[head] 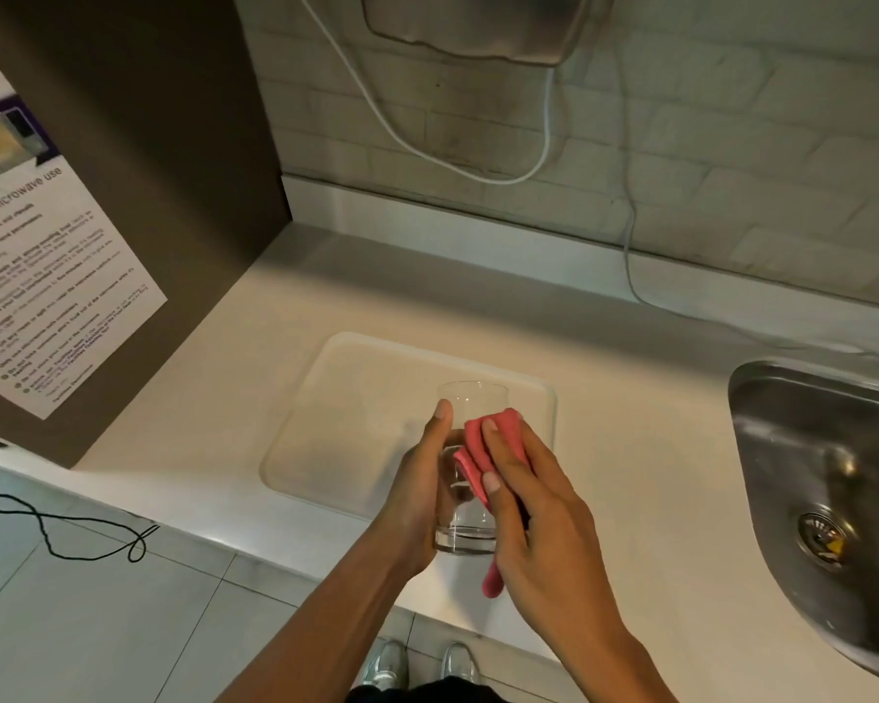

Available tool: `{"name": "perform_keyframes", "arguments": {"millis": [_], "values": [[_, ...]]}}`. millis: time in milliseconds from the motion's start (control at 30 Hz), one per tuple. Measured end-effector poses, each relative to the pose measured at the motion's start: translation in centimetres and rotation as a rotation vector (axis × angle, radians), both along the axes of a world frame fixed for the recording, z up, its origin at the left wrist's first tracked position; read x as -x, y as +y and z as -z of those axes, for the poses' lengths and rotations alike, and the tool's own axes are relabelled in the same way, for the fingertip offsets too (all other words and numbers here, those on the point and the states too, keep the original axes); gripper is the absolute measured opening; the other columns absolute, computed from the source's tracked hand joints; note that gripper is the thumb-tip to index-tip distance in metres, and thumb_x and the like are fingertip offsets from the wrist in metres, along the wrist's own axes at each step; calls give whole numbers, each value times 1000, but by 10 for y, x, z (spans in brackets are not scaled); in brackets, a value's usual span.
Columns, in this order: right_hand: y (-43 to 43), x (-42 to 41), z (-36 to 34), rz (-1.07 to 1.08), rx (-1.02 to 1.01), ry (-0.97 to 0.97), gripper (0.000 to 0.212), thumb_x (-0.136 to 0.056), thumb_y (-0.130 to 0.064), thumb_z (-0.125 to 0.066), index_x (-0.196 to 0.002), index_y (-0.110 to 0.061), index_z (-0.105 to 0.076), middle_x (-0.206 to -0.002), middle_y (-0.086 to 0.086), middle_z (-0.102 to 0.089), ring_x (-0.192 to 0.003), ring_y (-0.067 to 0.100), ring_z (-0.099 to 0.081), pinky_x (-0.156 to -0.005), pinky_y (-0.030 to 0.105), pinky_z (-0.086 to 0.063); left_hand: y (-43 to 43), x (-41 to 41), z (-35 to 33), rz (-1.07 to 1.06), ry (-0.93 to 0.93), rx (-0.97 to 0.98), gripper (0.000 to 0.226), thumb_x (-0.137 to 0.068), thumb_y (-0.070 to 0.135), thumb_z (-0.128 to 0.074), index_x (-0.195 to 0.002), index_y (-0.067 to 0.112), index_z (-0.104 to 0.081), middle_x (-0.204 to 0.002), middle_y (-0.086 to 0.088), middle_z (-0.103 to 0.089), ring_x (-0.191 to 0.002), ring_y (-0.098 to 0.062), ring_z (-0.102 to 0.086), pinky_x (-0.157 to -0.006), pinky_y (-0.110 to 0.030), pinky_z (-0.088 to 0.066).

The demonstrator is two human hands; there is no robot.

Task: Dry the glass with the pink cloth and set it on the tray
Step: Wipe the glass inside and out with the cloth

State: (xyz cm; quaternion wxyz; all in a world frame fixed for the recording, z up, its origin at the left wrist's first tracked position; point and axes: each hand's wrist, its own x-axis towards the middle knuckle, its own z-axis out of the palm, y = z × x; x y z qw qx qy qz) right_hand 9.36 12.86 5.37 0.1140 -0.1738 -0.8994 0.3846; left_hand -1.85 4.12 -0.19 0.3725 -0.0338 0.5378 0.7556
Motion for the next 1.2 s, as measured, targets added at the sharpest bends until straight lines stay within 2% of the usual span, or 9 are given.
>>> {"name": "perform_keyframes", "arguments": {"millis": [167,300,367,500,700,767,900,1100,1200], "values": [[8,-1,2,73,35,32,49,-104,-31,-46,-142,-57,-31,-158,-31,-23,-138,-22,-18,-113,4,-14,-3,-4,7,90,-98,65,70,-104,66,-41,-128,8,-70,-100,-14,-83,-81,-21,-79,-70,-37,-64],[11,-2,2,93,26,39,48,-103,-30,-46,-146,-51,-36,-159,-29,-26,-142,-9,-29,-118,19,-26,-1,-10,6,144,-81,90,72,-103,72,-36,-122,16,-77,-113,-18,-82,-94,-30,-80,-85,-48,-67],[13,2,3,70,-2,13,48,-104,-34,-44,-148,-49,-36,-160,-27,-25,-140,-12,-27,-116,13,-24,4,-14,5,129,-84,86,79,-87,85,-44,-111,20,-82,-110,-18,-83,-98,-32,-79,-92,-53,-64],[17,19,-2,83,46,21,47,-105,-39,-41,-150,-50,-31,-159,-26,-26,-130,-27,-20,-105,-3,-15,14,-17,5,75,-62,78,73,-93,83,-38,-106,29,-84,-109,-11,-85,-100,-27,-82,-79,-41,-66],[-8,-8,7,-50,-86,-28,50,-101,-50,-29,-146,-67,-15,-164,-28,-8,-147,-8,-20,-114,5,-17,12,2,1,-60,37,95,77,-89,87,-41,-104,19,-74,-101,-12,-85,-96,-27,-81,-88,-42,-64],[-2,-2,8,-30,-90,-42,49,-103,-44,-33,-149,-60,-22,-163,-25,-7,-147,3,-30,-116,14,-26,15,-7,8,-22,53,104,75,-89,88,-41,-107,25,-78,-105,-7,-85,-99,-22,-81,-86,-39,-63],[1,22,-1,-55,-240,-8,52,-102,-18,-51,-152,-31,-41,-163,3,-31,-146,26,-35,-118,45,-34,19,-22,15,-31,-103,-24,66,-94,80,-52,-131,31,-75,-131,-8,-79,-123,-25,-73,-112,-47,-52],[13,7,11,-61,-56,-1,47,-105,-39,-43,-145,-60,-30,-161,-25,-22,-145,-7,-23,-121,27,-26,13,-14,19,-86,-43,9,73,-87,89,-37,-98,35,-85,-106,-11,-85,-99,-26,-82,-84,-43,-67],[18,32,-1,-40,-30,46,46,-106,-33,-44,-145,-55,-36,-164,-18,-23,-146,2,-31,-119,26,-30,18,-22,17,-42,-72,-18,64,-97,82,-37,-105,39,-84,-113,-6,-85,-106,-22,-81,-85,-39,-66]]}}
